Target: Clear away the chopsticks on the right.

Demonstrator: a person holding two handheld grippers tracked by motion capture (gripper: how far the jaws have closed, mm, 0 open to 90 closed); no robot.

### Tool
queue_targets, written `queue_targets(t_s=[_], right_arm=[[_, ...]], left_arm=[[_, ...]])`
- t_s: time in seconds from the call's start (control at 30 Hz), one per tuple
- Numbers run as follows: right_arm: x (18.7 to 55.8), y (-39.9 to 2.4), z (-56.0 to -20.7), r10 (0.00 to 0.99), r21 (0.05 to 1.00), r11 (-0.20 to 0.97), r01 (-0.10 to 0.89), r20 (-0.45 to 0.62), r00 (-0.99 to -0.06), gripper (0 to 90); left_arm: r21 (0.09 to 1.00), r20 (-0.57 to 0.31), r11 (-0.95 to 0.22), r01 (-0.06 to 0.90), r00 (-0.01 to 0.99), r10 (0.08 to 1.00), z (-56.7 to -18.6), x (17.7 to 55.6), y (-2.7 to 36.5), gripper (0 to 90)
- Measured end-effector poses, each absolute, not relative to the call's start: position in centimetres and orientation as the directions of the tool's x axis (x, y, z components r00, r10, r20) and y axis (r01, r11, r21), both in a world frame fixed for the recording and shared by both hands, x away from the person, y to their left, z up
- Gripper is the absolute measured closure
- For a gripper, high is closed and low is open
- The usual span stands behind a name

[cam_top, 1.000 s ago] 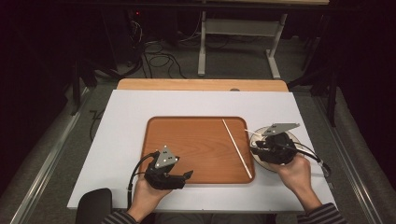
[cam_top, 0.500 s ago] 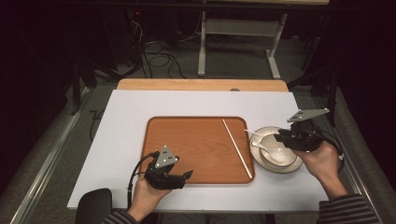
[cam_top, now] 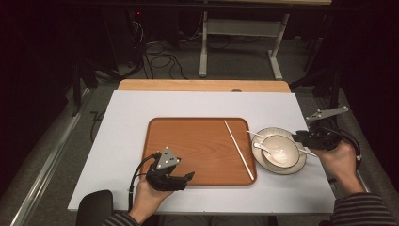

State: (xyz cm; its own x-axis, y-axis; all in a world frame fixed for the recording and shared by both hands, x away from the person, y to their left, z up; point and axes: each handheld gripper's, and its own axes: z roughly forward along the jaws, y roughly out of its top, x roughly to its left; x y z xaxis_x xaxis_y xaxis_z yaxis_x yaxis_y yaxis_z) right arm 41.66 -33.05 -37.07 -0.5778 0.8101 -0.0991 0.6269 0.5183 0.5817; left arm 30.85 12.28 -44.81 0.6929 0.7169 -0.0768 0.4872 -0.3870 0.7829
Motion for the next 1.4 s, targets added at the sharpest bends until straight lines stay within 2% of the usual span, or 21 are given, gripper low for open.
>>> queue_targets(t_s=[0.27,0.47,0.97,1.17,1.4], right_arm=[[42.5,-34.5,-38.9,0.828,0.496,0.525,0.691,-0.109,-0.551,74.3],[42.6,-34.5,-40.3,0.814,0.433,0.557,0.709,-0.116,-0.569,73.2],[43.7,-33.9,-41.9,0.807,0.349,0.58,0.736,-0.124,-0.577,69.5],[44.1,-33.9,-42.2,0.811,0.343,0.575,0.743,-0.124,-0.571,73.0],[44.2,-34.1,-42.2,0.809,0.346,0.578,0.739,-0.128,-0.574,82.7]], left_arm=[[0.781,-0.08,-0.386,0.491,0.692,0.718,-44.9,30.9,12.3,32.4],[0.782,-0.08,-0.386,0.49,0.692,0.718,-44.9,30.9,12.3,32.4],[0.783,-0.08,-0.382,0.491,0.689,0.721,-44.8,30.9,12.4,32.4],[0.784,-0.078,-0.383,0.489,0.689,0.721,-44.8,30.8,12.4,32.4],[0.782,-0.078,-0.384,0.49,0.69,0.72,-44.8,30.8,12.4,32.4]])
